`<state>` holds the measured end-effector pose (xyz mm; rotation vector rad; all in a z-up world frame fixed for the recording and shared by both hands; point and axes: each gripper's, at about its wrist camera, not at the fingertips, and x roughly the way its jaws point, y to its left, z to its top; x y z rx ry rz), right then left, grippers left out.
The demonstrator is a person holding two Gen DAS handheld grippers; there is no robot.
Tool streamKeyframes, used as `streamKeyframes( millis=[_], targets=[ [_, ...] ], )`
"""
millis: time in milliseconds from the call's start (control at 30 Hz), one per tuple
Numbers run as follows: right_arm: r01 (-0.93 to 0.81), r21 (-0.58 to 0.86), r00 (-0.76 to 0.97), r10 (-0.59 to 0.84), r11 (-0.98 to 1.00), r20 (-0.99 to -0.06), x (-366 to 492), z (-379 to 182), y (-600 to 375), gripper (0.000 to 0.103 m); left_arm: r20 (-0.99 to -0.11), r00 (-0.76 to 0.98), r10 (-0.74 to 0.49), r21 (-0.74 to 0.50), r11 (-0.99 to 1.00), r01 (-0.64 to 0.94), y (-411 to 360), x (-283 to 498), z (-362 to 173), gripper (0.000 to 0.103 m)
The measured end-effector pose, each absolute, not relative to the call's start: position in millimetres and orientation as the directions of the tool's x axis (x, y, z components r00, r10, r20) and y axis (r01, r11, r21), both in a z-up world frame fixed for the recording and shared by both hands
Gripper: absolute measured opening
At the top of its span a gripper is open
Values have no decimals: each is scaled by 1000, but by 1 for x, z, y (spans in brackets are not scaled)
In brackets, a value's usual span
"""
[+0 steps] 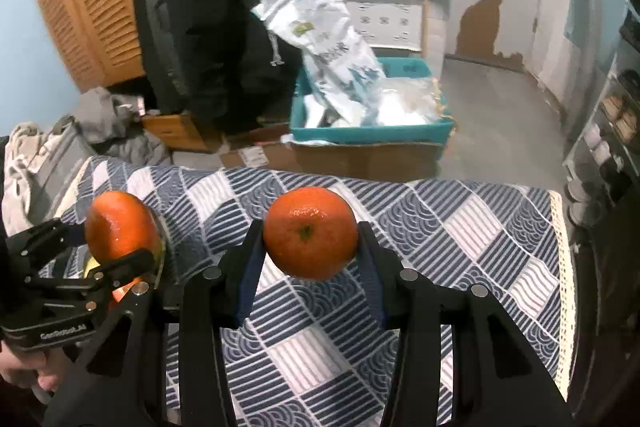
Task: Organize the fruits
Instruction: 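Lift both held oranges and carry them over the glass bowl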
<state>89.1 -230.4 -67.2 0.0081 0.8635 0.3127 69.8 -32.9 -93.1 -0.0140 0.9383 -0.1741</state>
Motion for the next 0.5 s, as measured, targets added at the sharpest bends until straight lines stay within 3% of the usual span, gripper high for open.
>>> streamKeyframes(
  millis=[500],
  targets=[
    [-399, 138, 559, 360, 906, -747, 84, -67, -156, 44, -807, 582, -103, -103, 994, 34, 38, 51, -96, 67]
  ],
)
